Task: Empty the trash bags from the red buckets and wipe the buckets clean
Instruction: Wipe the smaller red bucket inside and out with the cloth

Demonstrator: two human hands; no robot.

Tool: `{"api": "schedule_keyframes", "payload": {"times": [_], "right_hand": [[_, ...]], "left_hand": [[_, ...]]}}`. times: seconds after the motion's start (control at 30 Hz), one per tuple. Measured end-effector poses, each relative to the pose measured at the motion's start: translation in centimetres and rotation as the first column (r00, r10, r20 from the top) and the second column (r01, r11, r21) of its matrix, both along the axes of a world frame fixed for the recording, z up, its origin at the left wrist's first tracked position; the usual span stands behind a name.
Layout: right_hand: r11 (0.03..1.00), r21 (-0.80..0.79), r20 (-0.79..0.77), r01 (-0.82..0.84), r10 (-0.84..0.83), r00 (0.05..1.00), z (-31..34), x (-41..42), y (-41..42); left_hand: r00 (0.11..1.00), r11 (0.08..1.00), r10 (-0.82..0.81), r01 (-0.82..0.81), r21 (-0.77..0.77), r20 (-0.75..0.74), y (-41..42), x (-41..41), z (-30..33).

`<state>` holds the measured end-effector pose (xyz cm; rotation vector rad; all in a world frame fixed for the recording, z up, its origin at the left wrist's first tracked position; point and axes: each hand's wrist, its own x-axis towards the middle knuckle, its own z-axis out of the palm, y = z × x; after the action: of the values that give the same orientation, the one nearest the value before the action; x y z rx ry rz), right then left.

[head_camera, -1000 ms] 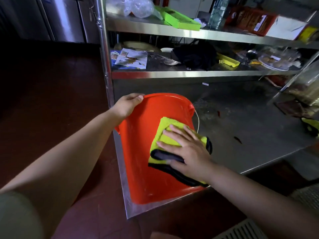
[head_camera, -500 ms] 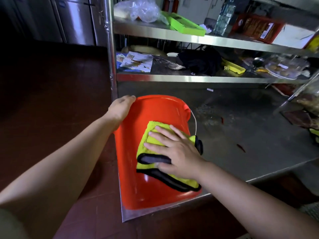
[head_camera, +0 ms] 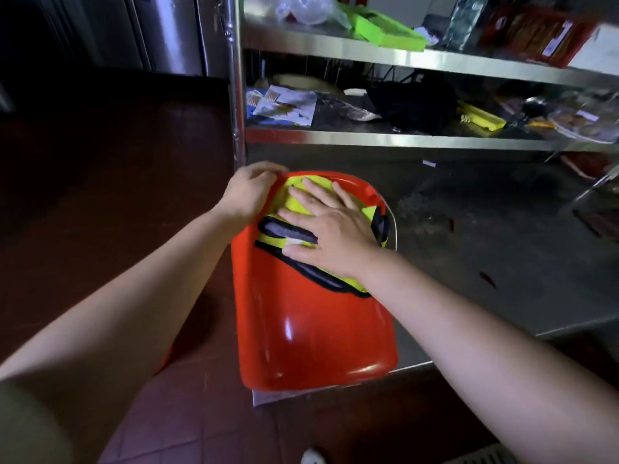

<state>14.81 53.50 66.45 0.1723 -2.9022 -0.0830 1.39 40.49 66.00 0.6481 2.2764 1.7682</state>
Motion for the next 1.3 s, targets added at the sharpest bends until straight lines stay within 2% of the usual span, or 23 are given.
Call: {"api": "schedule_keyframes", "payload": {"times": [0.07, 0.13, 0.3, 0.43, 0.53, 0.6, 0.77, 0.87, 0.93, 1.1, 1.3], "right_hand": [[1.000, 0.015, 0.028, 0.011, -0.011, 1.000, 0.0, 1.2, -0.2], [1.000, 0.020, 0.029, -0.018, 0.017, 0.999, -0.3, 3.3, -0.4], [0.983, -0.065, -0.058, -0.173, 0.169, 0.984, -3.0, 10.2, -1.3], [0.958, -0.108, -0.083, -0.264, 0.256, 0.963, -5.0, 13.8, -2.1], [0.945, -0.073, -0.073, -0.319, 0.314, 0.947, -4.9, 13.4, -2.3], [0.941, -0.092, -0.089, -0.325, 0.317, 0.944, -4.3, 11.9, -2.2], [0.972, -0.119, -0.139, -0.201, 0.184, 0.973, -1.4, 5.1, -1.5], [0.990, -0.099, -0.117, -0.103, 0.091, 0.989, 1.2, 0.6, -0.3], [0.991, -0.069, -0.098, -0.112, 0.105, 0.990, 1.6, -0.8, 0.0], [0.989, -0.026, -0.072, -0.146, 0.144, 0.987, 0.3, 0.5, -2.1], [0.958, -0.092, -0.084, -0.271, 0.264, 0.961, -1.8, 7.8, -3.4]], "left_hand": [[0.994, 0.991, -0.108, 0.108, -0.078, 0.009, 0.9, 0.4, 0.6], [0.987, 0.984, -0.154, 0.156, -0.085, 0.037, 1.1, 0.7, 0.5], [0.989, 0.989, -0.138, 0.140, -0.039, 0.062, 0.3, 0.1, 0.1], [0.982, 0.992, -0.121, 0.126, -0.027, 0.142, -1.4, -0.3, 0.0], [0.973, 0.992, -0.115, 0.122, -0.023, 0.201, -2.3, -0.3, 0.2], [0.977, 0.994, -0.102, 0.105, -0.007, 0.190, -2.8, -0.2, 0.1], [0.977, 0.990, -0.135, 0.126, 0.063, 0.164, -3.8, 0.5, -0.1], [0.970, 0.987, -0.123, 0.098, 0.128, 0.207, -3.9, 0.4, -0.6], [0.961, 0.986, -0.093, 0.053, 0.158, 0.259, -4.3, 0.4, -1.6], [0.959, 0.975, -0.044, -0.019, 0.222, 0.279, -5.6, 0.6, -3.8], [0.963, 0.981, -0.051, -0.001, 0.192, 0.263, -7.1, -0.2, -4.9]]}}
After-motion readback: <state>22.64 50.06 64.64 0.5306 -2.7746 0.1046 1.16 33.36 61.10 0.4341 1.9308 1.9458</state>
